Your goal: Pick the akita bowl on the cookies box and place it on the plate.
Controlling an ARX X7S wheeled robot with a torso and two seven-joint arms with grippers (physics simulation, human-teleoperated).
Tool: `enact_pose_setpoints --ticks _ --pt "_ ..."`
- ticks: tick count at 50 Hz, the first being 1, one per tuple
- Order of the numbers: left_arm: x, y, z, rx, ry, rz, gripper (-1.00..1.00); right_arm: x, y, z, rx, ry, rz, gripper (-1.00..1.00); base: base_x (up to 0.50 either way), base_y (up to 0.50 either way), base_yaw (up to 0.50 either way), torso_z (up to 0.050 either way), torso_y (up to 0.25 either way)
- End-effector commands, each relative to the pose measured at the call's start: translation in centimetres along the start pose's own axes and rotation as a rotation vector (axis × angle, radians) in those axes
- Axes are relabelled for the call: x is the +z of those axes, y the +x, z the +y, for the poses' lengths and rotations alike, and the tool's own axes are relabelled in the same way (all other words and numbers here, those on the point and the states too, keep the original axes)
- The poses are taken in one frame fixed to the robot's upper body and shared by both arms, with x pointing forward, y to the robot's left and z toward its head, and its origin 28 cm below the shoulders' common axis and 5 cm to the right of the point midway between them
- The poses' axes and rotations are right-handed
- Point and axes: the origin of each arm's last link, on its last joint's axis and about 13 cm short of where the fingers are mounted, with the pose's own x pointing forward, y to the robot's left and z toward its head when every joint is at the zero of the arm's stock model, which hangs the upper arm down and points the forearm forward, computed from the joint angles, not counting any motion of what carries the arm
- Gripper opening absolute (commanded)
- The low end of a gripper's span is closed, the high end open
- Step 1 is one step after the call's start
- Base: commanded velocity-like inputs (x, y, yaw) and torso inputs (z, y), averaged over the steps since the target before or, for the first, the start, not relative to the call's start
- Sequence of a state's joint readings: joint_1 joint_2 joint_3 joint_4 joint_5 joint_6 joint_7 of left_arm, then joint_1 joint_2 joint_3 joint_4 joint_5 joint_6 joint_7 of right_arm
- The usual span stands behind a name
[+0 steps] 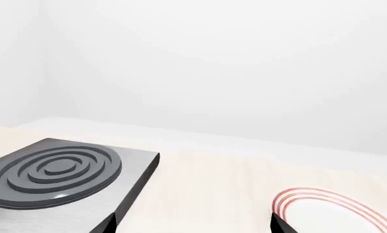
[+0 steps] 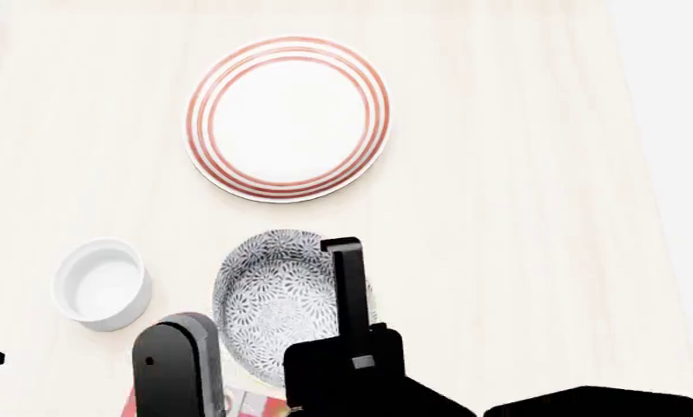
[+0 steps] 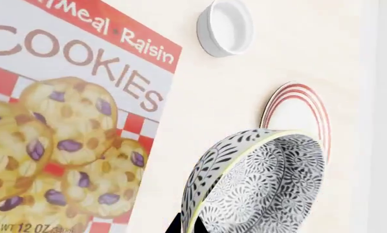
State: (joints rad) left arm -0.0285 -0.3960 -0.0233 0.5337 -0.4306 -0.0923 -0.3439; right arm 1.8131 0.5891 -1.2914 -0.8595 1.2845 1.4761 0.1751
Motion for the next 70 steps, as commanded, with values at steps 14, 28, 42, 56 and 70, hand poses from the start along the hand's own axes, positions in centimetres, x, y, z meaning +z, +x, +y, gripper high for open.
enact_pose_setpoints --ticks 14,28,42,56,70 --pt "0.0 -0.4 -0.1 -0.024 0.01 -0.013 1.0 -2.9 2.2 -5.9 -0.236 0.057 0.051 -1.0 0.0 0.0 0.0 0.0 0.0" --pt "0.0 -0.7 -0.3 -0.053 0.005 -0.017 1.0 -5.1 6.4 -9.3 -0.345 0.091 0.055 -1.0 0.0 0.0 0.0 0.0 0.0" --pt "0.0 -1.0 -0.6 -0.098 -0.005 -0.026 1.0 -6.0 9.5 -12.1 -0.41 0.171 0.057 -1.0 0.0 0.0 0.0 0.0 0.0" --pt "0.1 -1.1 -0.7 -0.122 -0.02 -0.035 1.0 -6.1 12.5 -14.0 -0.482 0.207 0.051 -1.0 0.0 0.0 0.0 0.0 0.0" --pt "-0.1 -1.3 -0.5 -0.153 -0.017 -0.038 1.0 -5.2 15.5 -14.0 -0.496 0.233 -0.001 -1.0 0.0 0.0 0.0 0.0 0.0"
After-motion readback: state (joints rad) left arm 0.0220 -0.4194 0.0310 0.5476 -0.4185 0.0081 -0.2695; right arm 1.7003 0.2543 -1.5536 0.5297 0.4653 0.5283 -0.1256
